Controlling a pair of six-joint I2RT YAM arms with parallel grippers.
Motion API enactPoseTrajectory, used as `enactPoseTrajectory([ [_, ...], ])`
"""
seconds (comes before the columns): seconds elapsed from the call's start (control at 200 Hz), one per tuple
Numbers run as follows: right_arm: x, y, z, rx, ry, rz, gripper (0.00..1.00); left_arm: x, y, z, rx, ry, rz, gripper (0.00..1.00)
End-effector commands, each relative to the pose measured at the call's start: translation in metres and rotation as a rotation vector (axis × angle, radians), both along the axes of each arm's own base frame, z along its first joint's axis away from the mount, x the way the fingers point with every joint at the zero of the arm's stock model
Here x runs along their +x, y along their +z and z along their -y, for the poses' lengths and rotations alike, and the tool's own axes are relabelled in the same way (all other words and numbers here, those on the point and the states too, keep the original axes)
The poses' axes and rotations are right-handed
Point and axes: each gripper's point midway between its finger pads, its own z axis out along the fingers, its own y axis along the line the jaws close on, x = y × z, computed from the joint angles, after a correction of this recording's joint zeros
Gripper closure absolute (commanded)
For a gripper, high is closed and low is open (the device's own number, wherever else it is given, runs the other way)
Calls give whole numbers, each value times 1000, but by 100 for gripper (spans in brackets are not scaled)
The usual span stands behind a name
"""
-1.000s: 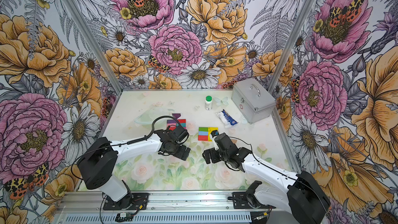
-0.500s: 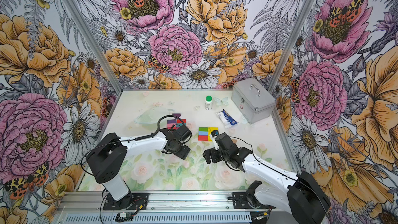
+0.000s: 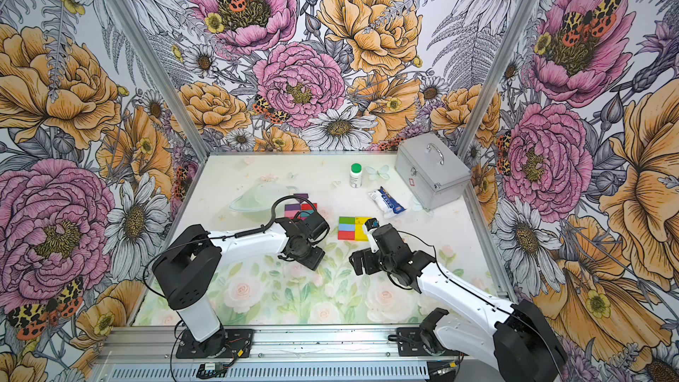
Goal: Assemble a piece of candy with building blocks
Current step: Pick up the building block from the center of the board.
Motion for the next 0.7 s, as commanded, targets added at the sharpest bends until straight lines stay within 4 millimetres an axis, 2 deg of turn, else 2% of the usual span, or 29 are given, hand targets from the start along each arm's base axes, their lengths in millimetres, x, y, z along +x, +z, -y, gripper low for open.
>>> enactPoseTrajectory([
  [0.0,1,3,2,13,8,21,0,3,4,8,-9,-19,13,37],
  [0.185,7,10,13,24,-52,32,0,1,15,23,-58,-10,20,44],
  [0.345,21,23,44,-9,-172,72,0,-3,35,59,-145,18,30,44],
  [0.495,36,34,76,-22,-300,96,0,1,48,88,-212,126,22,44],
  [0.515,37,35,80,-19,-314,95,0,0,37,90,-192,141,6,43],
  [0.695,47,49,103,40,-402,111,0,2,31,114,-199,223,0,42],
])
